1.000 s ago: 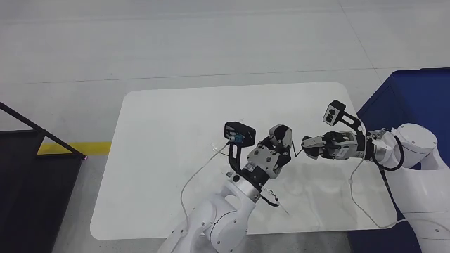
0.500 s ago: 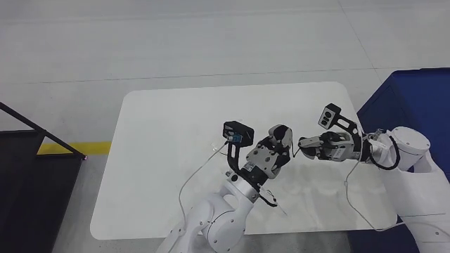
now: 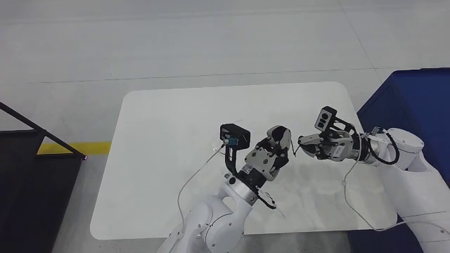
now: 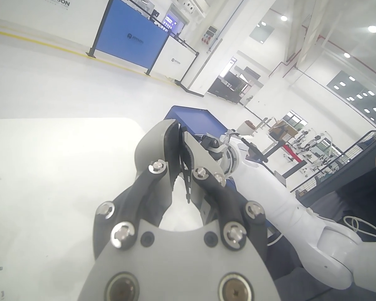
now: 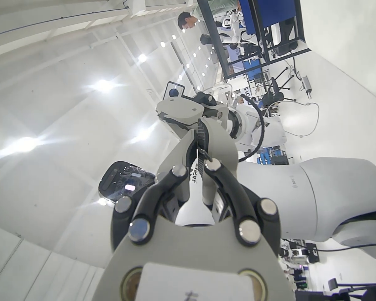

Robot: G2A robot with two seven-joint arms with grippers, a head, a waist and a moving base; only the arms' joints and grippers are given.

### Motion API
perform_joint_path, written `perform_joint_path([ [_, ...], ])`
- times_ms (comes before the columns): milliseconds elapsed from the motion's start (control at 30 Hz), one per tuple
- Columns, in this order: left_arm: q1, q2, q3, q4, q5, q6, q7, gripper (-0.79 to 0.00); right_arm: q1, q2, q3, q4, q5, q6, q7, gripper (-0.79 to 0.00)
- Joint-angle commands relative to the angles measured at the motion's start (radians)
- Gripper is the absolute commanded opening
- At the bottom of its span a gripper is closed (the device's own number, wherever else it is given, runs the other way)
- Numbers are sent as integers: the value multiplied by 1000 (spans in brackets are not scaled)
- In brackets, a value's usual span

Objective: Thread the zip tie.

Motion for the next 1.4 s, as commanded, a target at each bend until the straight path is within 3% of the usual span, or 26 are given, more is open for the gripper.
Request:
perform_joint_path([
  [0, 0, 0, 0, 0, 0, 0, 0, -785, 0, 0, 0, 0, 0, 0, 0, -785],
  [633, 46, 2, -11, 0, -44, -46, 87, -785, -38, -3, 13, -43, 97, 47, -113, -785],
  [1033, 53, 3, -11, 13, -33, -53, 97, -785, -45, -5, 5, -50, 146, 88, -122, -785],
  [1067, 55, 3, -11, 10, -33, -52, 99, -702, -47, -5, 5, -50, 145, 88, -123, -785],
  [1100, 56, 4, -12, 8, -32, -51, 101, -523, -49, -4, 5, -51, 145, 87, -124, -785],
  [1133, 58, 4, -12, 6, -32, -51, 103, -249, -50, -4, 4, -51, 143, 85, -125, -785],
  [1167, 60, 4, -12, 5, -33, -50, 104, -86, -52, -4, 4, -50, 142, 85, -127, -785],
  [1200, 62, 4, -14, 4, -32, -43, 106, 0, -53, -4, 3, -49, 141, 85, -131, -785],
  [1367, 61, 3, -27, -1, -23, 0, 101, 0, -53, -4, 2, -50, 124, 86, -158, -785],
])
